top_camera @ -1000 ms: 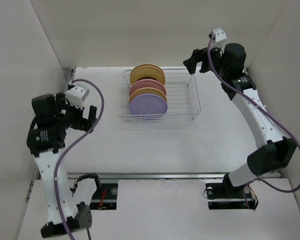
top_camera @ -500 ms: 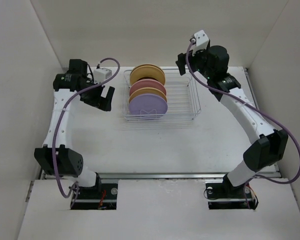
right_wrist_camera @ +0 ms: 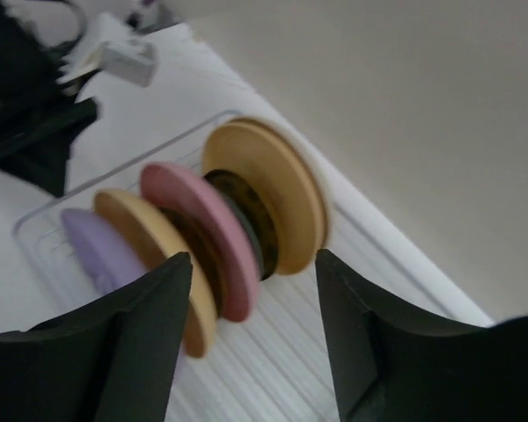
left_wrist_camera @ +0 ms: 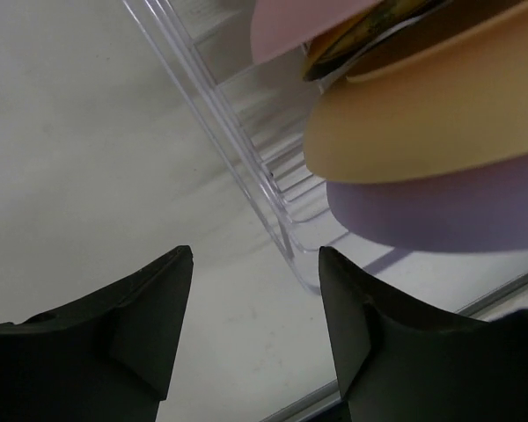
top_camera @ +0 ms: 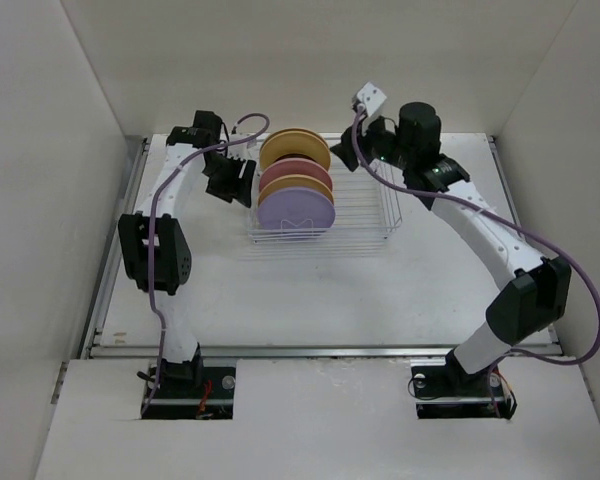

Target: Unload the plates from the dish rack

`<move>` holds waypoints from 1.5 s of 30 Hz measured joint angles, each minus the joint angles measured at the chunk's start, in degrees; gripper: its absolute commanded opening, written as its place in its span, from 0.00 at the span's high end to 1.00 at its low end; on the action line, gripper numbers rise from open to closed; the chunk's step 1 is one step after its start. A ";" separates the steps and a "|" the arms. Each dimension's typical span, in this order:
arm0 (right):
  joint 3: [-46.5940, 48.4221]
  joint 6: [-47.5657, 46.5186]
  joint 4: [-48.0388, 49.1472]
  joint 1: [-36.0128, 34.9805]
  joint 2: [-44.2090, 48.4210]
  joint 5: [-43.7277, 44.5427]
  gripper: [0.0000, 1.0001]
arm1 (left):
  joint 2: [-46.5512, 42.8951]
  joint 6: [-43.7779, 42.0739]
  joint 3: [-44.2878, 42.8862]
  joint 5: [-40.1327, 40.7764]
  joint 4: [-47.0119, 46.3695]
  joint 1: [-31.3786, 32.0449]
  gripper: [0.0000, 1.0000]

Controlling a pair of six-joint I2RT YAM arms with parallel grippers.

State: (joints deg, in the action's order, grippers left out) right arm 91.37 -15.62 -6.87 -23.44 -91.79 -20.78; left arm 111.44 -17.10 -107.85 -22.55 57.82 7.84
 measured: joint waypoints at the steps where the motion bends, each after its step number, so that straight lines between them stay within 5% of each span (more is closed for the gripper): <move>1: -1.44 -0.22 -0.07 -0.94 0.22 -0.96 0.38 | 1.31 0.63 -0.17 -0.48 -0.26 -0.02 0.44; 8: -5.38 -1.92 -4.09 -4.74 -2.67 -4.55 0.38 | 7.52 5.66 -2.95 -5.62 -1.90 0.09 0.43; 12: -4.87 -3.13 -6.78 -4.96 -6.19 -5.60 0.31 | 8.59 7.37 -3.50 -6.93 -1.31 0.09 0.57; 22: -1.31 -4.57 -10.38 -5.64 -13.27 -5.53 0.36 | 9.92 9.77 -3.50 -4.61 -2.32 -0.55 1.00; 31: -1.22 -5.20 -10.67 -7.21 -12.81 -1.31 0.49 | 9.92 11.23 -3.50 -3.89 -2.32 -0.48 1.00; 37: -0.66 -6.32 -10.84 -7.39 -13.27 -0.59 0.78 | 9.92 11.28 -3.50 -3.76 -2.32 -0.44 1.00; 45: 0.55 -8.20 -12.98 -7.54 -13.31 2.21 0.80 | 9.92 11.61 -3.56 -3.72 -2.29 -0.44 1.00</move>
State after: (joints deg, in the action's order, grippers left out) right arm 91.92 -23.81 -19.86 -30.98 -105.10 -18.57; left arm 121.36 -5.50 -111.42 -26.26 55.53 7.40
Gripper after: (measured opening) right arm 0.280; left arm 0.100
